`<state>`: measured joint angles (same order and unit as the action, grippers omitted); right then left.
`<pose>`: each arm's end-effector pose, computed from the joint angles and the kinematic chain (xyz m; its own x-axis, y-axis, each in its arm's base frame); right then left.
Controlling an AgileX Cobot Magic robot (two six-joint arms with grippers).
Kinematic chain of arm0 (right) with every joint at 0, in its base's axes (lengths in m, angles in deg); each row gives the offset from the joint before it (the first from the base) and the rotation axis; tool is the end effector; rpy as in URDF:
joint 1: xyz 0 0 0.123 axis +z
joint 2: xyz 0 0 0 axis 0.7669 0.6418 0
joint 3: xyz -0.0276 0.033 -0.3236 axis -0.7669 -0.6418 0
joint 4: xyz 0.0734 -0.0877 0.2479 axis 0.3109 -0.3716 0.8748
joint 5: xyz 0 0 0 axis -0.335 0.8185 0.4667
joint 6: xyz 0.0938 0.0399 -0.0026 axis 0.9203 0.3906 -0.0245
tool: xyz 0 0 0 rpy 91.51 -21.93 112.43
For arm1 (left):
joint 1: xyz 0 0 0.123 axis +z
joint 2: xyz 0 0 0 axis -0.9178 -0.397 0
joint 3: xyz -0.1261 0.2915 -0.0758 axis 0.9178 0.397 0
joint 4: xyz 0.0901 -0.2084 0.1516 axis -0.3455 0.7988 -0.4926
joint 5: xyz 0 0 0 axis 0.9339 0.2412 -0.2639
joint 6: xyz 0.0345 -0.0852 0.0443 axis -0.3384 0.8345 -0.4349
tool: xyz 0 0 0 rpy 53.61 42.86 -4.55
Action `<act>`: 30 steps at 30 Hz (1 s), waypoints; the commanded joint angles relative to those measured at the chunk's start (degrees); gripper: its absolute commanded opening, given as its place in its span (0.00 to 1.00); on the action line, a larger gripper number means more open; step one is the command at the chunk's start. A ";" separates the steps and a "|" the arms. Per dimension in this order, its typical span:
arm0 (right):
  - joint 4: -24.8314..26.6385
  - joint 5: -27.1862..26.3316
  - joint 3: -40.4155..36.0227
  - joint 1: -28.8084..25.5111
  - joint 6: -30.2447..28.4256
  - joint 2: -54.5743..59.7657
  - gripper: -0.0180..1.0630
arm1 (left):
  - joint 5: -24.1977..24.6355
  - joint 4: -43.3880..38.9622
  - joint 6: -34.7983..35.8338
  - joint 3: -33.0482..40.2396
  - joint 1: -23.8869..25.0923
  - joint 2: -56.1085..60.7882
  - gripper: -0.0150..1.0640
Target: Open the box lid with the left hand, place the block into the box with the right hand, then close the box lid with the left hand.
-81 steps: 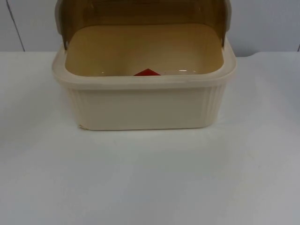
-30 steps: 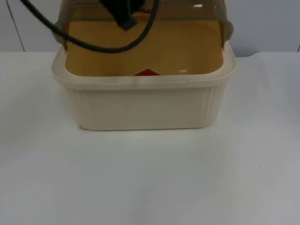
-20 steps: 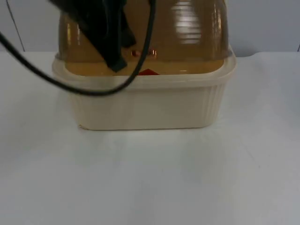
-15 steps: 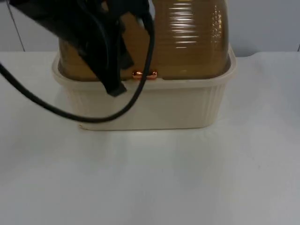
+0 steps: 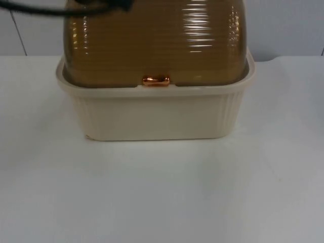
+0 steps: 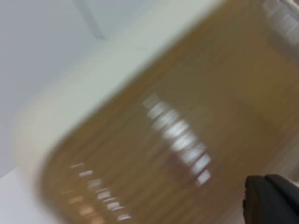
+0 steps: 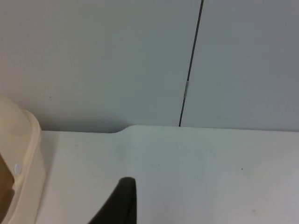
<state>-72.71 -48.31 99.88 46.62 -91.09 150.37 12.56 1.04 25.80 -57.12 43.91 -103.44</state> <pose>0.2340 -0.0123 0.4530 -0.4129 -0.0723 -0.9079 0.0046 0.9967 -0.0814 0.3213 -0.1446 0.3354 -0.3683 0.4190 -0.8300 0.5626 0.8111 0.1598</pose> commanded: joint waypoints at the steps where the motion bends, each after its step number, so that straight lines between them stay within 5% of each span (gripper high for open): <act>1: 0.17 -0.10 -0.23 -0.26 0.09 -0.76 0.98 | -1.30 0.35 4.58 0.24 1.63 1.72 0.01; 16: 0.57 -0.30 -0.23 -0.26 0.09 -0.76 0.98 | -8.16 3.36 12.04 -0.02 21.43 20.12 0.01; 19: 0.57 -0.30 -0.23 -0.26 0.09 -0.76 0.98 | -3.95 7.62 14.26 -0.02 26.83 20.08 0.01; 24: 1.16 -0.30 -0.23 -0.26 0.09 -0.76 0.98 | 0.68 6.86 10.94 -0.02 25.74 19.06 0.02; 27: 2.16 -0.30 -0.23 -0.26 0.09 -0.76 0.98 | 0.79 7.22 9.44 -0.02 24.24 18.52 0.12; 30: 2.96 -0.30 -0.23 -0.26 -0.14 -0.76 0.98 | -0.26 8.25 8.89 -0.02 22.61 17.88 0.45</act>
<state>-70.22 -48.31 99.88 46.62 -90.99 150.37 12.92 8.21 35.12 -57.12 67.23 -85.41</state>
